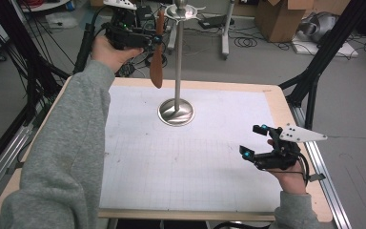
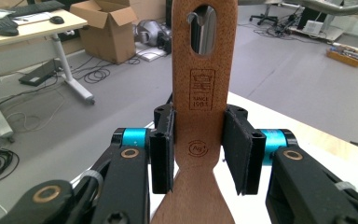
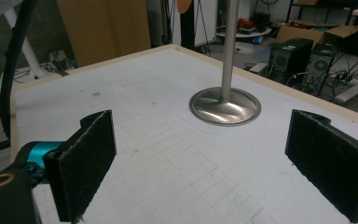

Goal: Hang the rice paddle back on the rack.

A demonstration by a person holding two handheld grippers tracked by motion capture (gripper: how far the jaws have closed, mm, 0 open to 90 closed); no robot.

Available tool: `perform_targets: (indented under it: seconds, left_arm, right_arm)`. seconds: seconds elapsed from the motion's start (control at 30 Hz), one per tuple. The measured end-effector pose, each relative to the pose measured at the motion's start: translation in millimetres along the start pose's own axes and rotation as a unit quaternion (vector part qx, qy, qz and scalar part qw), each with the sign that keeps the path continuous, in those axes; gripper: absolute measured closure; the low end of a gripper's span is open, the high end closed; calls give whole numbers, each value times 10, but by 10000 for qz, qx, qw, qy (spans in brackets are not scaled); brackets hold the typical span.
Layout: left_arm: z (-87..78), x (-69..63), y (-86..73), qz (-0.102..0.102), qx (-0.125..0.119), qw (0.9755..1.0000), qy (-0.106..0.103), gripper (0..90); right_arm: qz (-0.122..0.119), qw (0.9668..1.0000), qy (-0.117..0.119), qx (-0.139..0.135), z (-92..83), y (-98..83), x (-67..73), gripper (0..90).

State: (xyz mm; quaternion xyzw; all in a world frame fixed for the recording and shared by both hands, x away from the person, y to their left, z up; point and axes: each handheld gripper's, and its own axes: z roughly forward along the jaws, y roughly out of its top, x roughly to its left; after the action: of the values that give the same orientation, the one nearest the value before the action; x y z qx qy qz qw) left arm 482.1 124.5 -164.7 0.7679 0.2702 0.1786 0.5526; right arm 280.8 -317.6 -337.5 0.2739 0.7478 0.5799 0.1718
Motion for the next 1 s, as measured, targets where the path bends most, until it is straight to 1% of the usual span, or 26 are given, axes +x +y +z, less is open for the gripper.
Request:
perform_targets:
  seconds: [0.07,0.13,0.3,0.37,0.43,0.47,0.5,0.57,0.63,0.67,0.73,0.77,0.83,0.9,0.93,1.0]
  left_arm:
    - [4,-11,-3,35,5,10000,39,638]
    - [-4,-18,-2,67,32,10000,34,621]
    - [-15,-51,0,175,-11,9998,-3,546]
    - [-33,-50,-8,255,-34,9997,-2,498]
    - [-44,-47,-17,259,-72,9996,-14,442]
    - [-67,-45,-48,263,-174,9994,-120,417]
    - [-67,-45,-48,263,-174,9994,-120,396]
    - [-92,-50,-104,345,-223,9990,-192,347]
    - [-98,-54,-123,340,-247,9989,-192,275]
    - [-119,-55,-162,350,-226,9989,-202,252]
    - [-129,-54,-183,326,-202,9990,-219,228]
    - [-145,-47,-202,295,-166,9991,-260,228]
    - [-181,-45,-270,151,-252,9990,-336,200]
    - [-193,-51,-296,140,-267,9989,-348,188]
    - [-221,-65,-350,146,-287,9988,-372,178]
    - [-255,-80,-401,134,-283,9989,-353,165]
  right_arm:
    - [-19,10000,2,1,3,0,-1,73]
    - [-19,10000,3,2,3,0,-1,73]
    - [13,10000,9,9,-2,-2,-10,74]
    - [18,10000,-8,-13,-11,-2,-14,73]
    - [31,10000,-16,-22,-20,-3,-18,73]
    - [26,10000,-17,-36,-22,-3,-21,73]
    - [26,10000,-17,-36,-22,-3,-21,73]
    - [37,10000,-17,-26,-22,-4,-17,74]
    - [5,10000,-12,-31,-15,-3,-15,73]
    - [-15,10000,-12,-35,-11,-3,-15,73]
    - [12,10000,-16,-3,-9,-3,-10,73]
    - [12,10000,-16,-3,-9,-3,-10,73]
    - [22,10000,0,2,-3,-2,-7,74]
    - [9,10000,0,-9,-3,-1,-7,73]
    - [-2,10000,-11,-41,-8,2,-7,73]
    - [22,10000,2,-39,-15,4,1,73]
